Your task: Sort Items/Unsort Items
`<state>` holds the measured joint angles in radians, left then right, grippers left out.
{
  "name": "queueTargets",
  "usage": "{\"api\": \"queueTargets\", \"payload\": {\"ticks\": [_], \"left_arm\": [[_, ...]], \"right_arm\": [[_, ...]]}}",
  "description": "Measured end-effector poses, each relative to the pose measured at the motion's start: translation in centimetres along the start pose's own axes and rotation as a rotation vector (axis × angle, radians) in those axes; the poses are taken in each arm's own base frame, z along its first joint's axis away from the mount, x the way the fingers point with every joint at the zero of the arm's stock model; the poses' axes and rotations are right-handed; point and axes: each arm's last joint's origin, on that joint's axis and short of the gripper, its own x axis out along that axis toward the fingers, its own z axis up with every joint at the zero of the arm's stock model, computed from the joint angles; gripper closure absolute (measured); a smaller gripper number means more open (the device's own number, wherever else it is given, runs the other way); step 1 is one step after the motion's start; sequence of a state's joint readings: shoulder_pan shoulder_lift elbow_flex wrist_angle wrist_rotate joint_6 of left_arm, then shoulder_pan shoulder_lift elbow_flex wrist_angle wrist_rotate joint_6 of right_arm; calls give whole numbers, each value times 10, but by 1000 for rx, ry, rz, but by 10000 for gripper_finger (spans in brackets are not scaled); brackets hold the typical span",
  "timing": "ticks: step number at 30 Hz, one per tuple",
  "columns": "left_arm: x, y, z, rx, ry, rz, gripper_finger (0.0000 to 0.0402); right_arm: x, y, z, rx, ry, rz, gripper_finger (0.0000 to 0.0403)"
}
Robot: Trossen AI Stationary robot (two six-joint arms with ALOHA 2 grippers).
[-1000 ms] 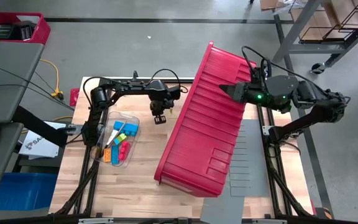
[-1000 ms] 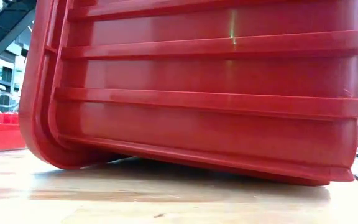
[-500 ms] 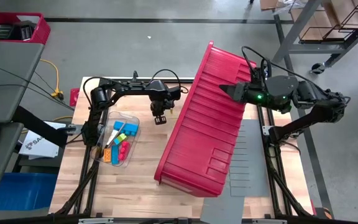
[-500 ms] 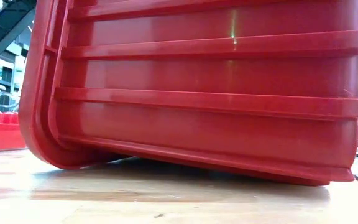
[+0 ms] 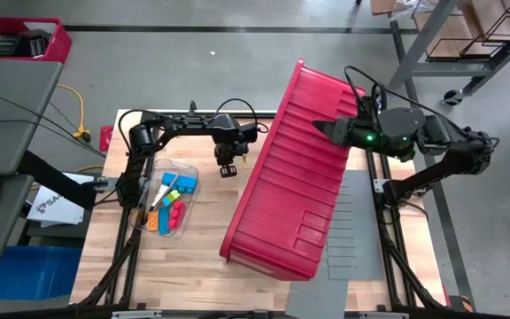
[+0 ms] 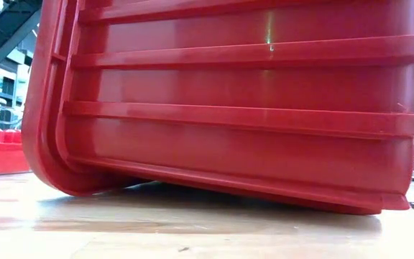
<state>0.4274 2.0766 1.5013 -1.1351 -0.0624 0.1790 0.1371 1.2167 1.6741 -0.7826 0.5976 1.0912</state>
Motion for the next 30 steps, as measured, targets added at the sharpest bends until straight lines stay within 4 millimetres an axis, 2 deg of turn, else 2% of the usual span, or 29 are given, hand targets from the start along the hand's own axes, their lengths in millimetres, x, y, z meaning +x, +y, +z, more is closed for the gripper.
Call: {"api": "queueTargets", "payload": {"ticks": [7, 14, 17, 21, 24, 27, 30], "left_arm": [[-2, 9, -3, 20, -5, -2, 402], [-35, 41, -15, -9, -183, 38, 402], [-53, 57, -22, -44, -300, 46, 402], [-74, 75, -32, -98, -423, 91, 402], [-85, 84, -39, -119, -477, 115, 402], [-95, 90, -47, -115, -536, 114, 402], [-108, 96, -55, -105, -627, 68, 402]], "right_arm": [[0, 0, 0, 0, 0, 0, 402], [0, 3, 2, -120, -16, 31, 402], [-1, 14, 5, -190, -2, 160, 402], [-1, 37, 8, -211, 31, 467, 402], [7, 54, -8, -214, 106, 631, 402], [15, 68, -41, -142, 305, 743, 403], [12, 86, -76, -22, 439, 789, 403]]}}
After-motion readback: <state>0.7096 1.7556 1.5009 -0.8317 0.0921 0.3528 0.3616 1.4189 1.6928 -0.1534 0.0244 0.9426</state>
